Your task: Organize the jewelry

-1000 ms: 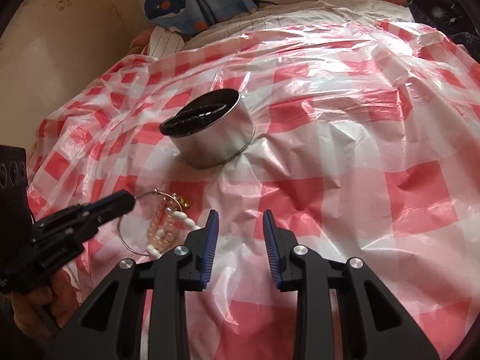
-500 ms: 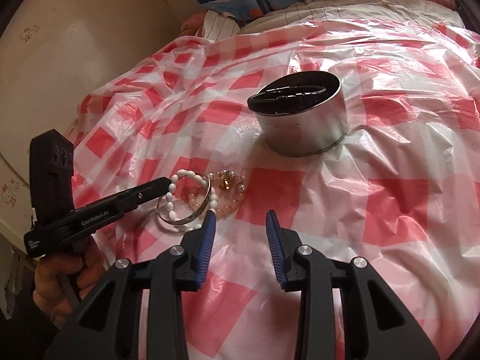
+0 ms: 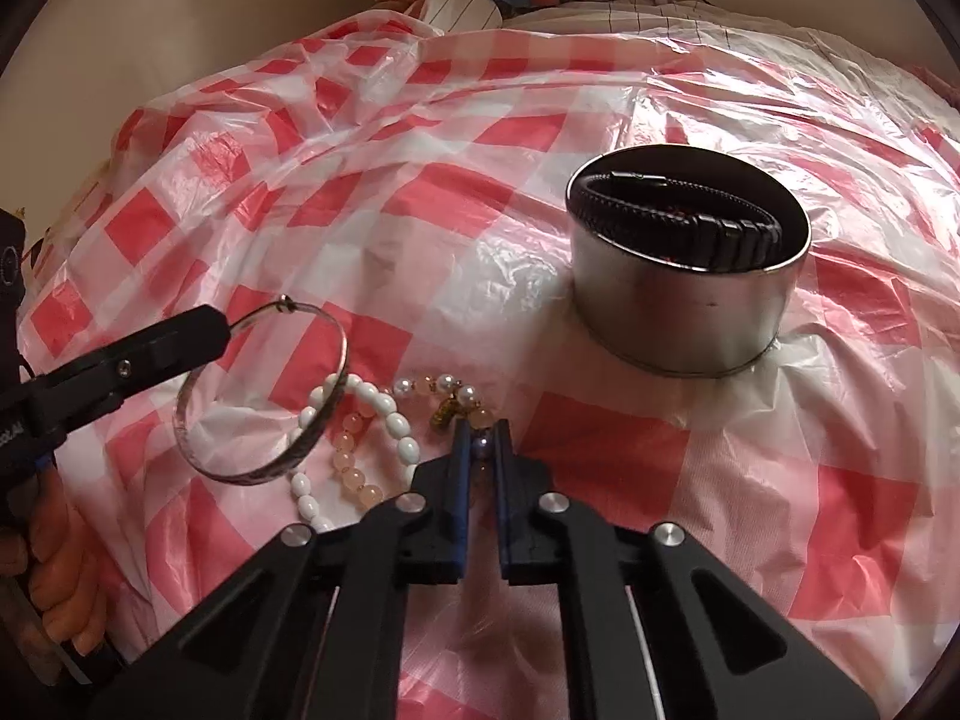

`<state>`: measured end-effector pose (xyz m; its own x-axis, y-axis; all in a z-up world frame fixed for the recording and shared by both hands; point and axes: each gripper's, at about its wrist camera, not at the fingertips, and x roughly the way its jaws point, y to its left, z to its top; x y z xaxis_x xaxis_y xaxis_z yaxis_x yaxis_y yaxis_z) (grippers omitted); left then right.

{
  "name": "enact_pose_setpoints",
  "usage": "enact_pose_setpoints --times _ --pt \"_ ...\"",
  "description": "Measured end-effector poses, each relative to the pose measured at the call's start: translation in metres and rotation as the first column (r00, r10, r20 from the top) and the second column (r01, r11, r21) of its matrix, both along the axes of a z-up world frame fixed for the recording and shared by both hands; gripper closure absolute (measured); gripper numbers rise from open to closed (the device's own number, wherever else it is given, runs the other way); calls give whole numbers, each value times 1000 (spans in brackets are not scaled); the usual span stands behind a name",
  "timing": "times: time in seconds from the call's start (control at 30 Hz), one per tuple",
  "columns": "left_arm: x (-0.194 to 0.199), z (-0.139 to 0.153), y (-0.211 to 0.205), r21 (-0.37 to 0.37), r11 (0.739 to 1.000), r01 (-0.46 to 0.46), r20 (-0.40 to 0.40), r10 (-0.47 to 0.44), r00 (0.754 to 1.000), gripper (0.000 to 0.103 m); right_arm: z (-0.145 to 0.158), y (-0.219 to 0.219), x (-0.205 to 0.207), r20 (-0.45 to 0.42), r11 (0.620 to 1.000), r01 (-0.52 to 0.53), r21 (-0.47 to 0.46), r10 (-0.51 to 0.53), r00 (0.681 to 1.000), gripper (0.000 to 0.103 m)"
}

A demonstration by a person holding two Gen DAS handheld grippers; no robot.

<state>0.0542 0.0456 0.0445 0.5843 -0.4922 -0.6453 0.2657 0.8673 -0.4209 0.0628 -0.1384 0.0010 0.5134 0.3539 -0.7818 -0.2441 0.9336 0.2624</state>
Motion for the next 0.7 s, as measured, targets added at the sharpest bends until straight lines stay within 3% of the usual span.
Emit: enact_pose_setpoints --times 0.23,0.43,0.7 --pt "-2 -2 -9 9 999 32 8 -32 999 98 32 -45 -45 79 988 101 115 -111 991 95" --pt "-8 -6 -28 34 996 80 23 -81 996 98 45 -101 -66 109 939 230 256 -264 958 95" --pt "-15 -11 -48 140 984 107 46 -115 992 98 48 -101 -68 135 931 208 301 -257 957 95"
